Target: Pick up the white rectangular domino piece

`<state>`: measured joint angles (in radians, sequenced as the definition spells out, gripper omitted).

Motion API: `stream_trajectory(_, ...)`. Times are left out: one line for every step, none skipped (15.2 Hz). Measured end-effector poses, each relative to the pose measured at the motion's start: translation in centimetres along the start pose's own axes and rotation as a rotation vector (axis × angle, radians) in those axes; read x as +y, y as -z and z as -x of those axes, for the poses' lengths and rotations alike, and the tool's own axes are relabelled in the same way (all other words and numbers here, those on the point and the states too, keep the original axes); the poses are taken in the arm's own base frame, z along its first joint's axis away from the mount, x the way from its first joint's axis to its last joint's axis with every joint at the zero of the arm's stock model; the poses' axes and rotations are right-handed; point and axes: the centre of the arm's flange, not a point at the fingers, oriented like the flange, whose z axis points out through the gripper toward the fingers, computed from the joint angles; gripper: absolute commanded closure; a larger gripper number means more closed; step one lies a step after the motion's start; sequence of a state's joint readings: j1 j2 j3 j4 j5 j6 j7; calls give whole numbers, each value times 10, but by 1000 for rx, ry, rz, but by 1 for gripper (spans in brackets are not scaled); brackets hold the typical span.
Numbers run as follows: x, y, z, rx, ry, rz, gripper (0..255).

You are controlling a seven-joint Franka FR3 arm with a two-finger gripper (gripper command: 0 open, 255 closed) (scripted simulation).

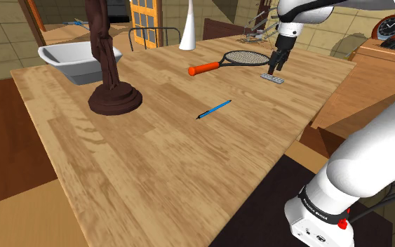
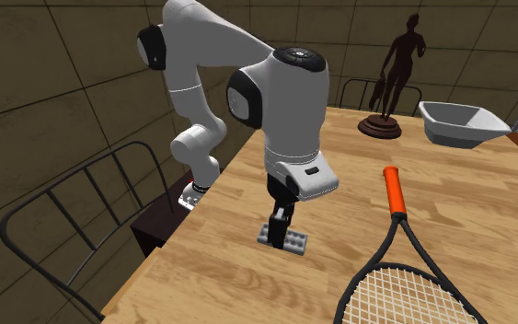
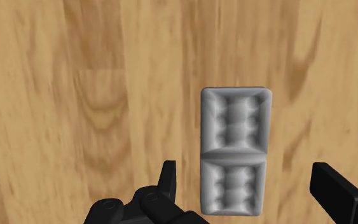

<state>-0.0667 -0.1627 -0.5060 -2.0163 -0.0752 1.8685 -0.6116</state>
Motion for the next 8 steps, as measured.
stream_trajectory(0, -6, -1, 0, 1, 0, 0)
stream_trajectory(0, -13, -1, -1, 1, 0, 0)
stream_trajectory(1, -17, -2, -1, 1, 0, 0)
stream_trajectory(0, -22, -2, -1, 1, 0, 0)
stream_trajectory(1, -25, -1, -1, 1, 0, 0)
stream_trajectory(1, -28, -2, -1, 1, 0, 0)
stream_trajectory(1, -28, -2, -1, 1, 0, 255)
stream_trajectory(2, -27, -1, 2, 1, 3, 255)
